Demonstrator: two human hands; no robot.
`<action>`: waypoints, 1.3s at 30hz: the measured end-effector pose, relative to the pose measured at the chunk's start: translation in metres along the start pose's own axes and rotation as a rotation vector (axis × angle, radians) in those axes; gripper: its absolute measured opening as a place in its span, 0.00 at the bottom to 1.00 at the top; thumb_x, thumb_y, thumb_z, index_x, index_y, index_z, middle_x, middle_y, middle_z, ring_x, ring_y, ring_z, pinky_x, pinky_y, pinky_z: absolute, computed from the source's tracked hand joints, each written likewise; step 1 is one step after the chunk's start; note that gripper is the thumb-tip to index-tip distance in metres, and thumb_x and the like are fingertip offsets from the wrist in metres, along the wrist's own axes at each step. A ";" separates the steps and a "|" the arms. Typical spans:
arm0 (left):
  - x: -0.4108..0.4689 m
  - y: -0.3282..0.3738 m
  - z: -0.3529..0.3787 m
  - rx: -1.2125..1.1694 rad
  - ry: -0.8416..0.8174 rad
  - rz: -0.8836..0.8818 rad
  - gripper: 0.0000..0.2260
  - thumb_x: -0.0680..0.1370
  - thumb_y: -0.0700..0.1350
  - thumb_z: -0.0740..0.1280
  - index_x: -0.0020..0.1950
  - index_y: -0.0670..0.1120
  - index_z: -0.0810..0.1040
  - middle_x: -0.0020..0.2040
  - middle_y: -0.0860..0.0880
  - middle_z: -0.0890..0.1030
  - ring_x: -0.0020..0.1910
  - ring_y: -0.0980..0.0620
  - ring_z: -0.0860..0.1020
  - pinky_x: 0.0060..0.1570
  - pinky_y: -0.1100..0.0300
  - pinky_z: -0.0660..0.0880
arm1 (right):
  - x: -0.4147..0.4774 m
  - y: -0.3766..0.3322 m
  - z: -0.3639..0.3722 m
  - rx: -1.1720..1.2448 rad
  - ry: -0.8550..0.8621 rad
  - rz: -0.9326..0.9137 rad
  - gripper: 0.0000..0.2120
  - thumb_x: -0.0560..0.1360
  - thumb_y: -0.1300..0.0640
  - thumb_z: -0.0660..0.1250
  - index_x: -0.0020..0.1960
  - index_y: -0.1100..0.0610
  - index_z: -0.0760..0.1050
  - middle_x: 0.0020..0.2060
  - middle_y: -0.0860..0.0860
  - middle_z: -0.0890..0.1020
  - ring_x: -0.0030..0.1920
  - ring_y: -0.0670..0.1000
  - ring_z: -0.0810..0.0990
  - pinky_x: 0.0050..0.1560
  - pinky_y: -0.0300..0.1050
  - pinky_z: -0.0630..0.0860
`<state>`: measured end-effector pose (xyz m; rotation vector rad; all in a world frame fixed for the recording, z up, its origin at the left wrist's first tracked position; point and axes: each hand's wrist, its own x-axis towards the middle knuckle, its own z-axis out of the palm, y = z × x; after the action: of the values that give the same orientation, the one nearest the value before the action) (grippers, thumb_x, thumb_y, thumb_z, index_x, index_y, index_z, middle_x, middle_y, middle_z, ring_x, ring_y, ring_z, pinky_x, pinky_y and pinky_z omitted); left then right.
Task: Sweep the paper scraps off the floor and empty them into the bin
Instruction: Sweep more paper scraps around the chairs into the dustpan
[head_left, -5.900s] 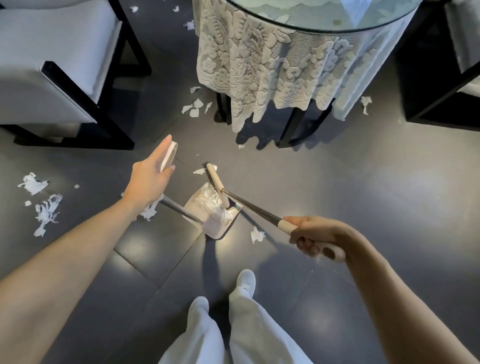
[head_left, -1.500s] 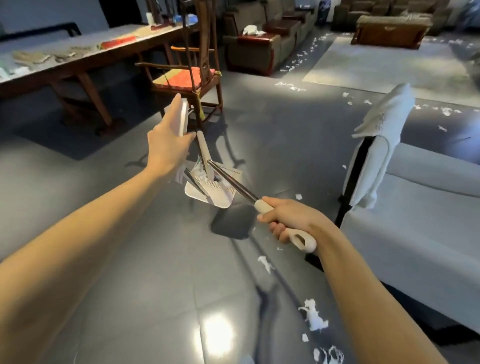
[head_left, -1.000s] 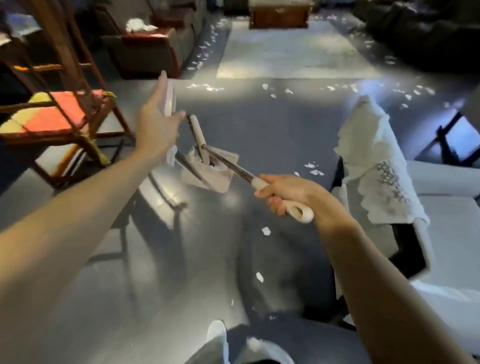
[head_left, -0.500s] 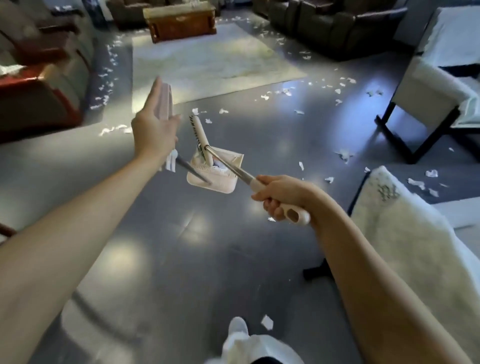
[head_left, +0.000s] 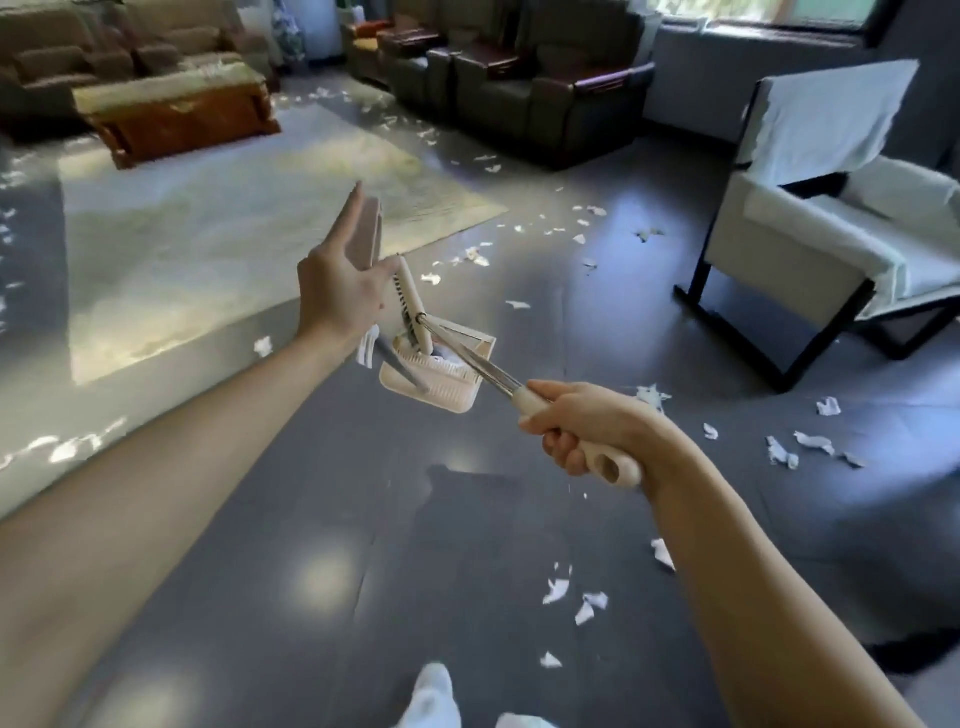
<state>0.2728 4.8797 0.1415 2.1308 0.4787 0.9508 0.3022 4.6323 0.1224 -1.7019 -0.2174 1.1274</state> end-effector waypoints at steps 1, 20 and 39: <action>0.037 -0.007 0.023 -0.001 -0.035 0.018 0.34 0.75 0.43 0.72 0.77 0.56 0.61 0.67 0.57 0.70 0.53 0.38 0.81 0.51 0.45 0.79 | 0.027 -0.020 -0.014 0.033 0.028 0.000 0.15 0.79 0.66 0.59 0.63 0.53 0.70 0.26 0.50 0.66 0.20 0.42 0.63 0.18 0.32 0.64; 0.689 -0.089 0.524 -0.247 -0.208 0.155 0.32 0.74 0.43 0.71 0.76 0.52 0.63 0.70 0.54 0.72 0.64 0.54 0.75 0.62 0.57 0.74 | 0.526 -0.402 -0.451 0.187 0.326 0.007 0.15 0.80 0.67 0.58 0.44 0.48 0.70 0.22 0.49 0.66 0.17 0.40 0.63 0.17 0.30 0.62; 1.235 -0.053 1.162 -0.437 -0.427 0.255 0.31 0.76 0.41 0.70 0.77 0.50 0.62 0.63 0.59 0.71 0.57 0.51 0.79 0.52 0.52 0.80 | 0.955 -0.673 -1.019 0.473 0.536 -0.051 0.18 0.80 0.68 0.56 0.55 0.45 0.67 0.23 0.48 0.67 0.18 0.39 0.63 0.16 0.31 0.62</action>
<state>1.9572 5.0820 0.1681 1.9341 -0.2034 0.6304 1.8357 4.8589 0.1505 -1.4905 0.3187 0.5870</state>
